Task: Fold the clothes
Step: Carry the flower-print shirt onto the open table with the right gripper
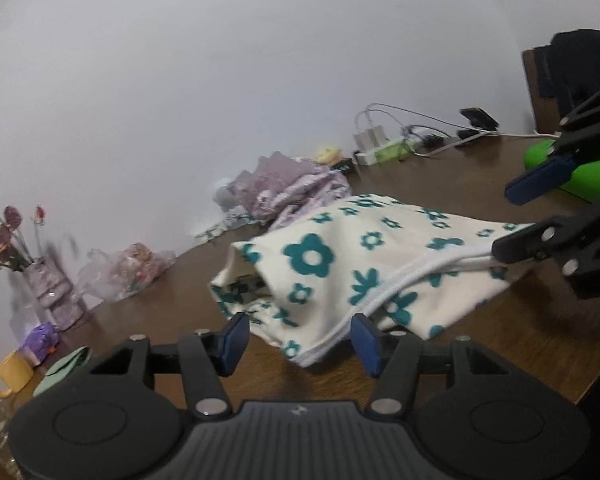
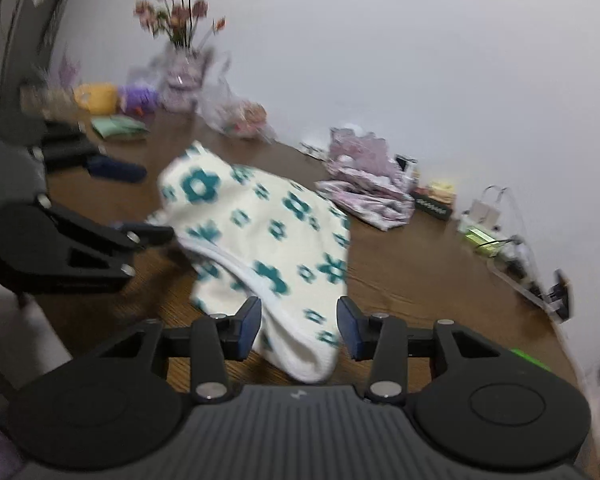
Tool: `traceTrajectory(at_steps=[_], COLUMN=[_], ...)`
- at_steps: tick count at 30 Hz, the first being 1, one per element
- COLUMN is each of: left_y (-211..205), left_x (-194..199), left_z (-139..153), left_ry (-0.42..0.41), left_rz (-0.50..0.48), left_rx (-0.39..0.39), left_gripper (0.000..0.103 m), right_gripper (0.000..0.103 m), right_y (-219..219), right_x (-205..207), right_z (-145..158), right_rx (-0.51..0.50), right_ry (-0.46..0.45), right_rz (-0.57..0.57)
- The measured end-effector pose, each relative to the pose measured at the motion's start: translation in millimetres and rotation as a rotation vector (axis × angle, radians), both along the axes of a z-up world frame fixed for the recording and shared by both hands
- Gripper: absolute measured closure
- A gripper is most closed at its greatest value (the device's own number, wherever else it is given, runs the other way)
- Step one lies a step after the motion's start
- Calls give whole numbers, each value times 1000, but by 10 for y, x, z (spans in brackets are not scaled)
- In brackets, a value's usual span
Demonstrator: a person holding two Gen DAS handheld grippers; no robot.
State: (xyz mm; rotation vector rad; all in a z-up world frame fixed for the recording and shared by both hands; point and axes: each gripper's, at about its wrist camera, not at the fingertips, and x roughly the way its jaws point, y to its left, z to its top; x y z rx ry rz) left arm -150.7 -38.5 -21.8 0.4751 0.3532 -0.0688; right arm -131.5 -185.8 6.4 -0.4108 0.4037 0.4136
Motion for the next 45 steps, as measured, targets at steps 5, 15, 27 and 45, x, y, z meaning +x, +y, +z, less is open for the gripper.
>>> traceTrajectory(at_steps=[5,15,27,45], left_y=[-60,-32,-14,107], left_x=[34,71,106,-58], left_z=[-51,-108,-86,304], left_ry=[29,75,56,-98], left_rz=[-16,5,40,64], left_rx=[32,39,-1,-176], left_gripper=[47,46,44,98], right_gripper=[62,62,61,59], right_y=[-34,-20,-80,-267], right_x=[102,60,66,91], right_z=[-65,-182,-37,2], right_rx=[-27,-216,-94,86], right_ry=[4,0,9,43], right_rz=[-52,-59,-47,-51])
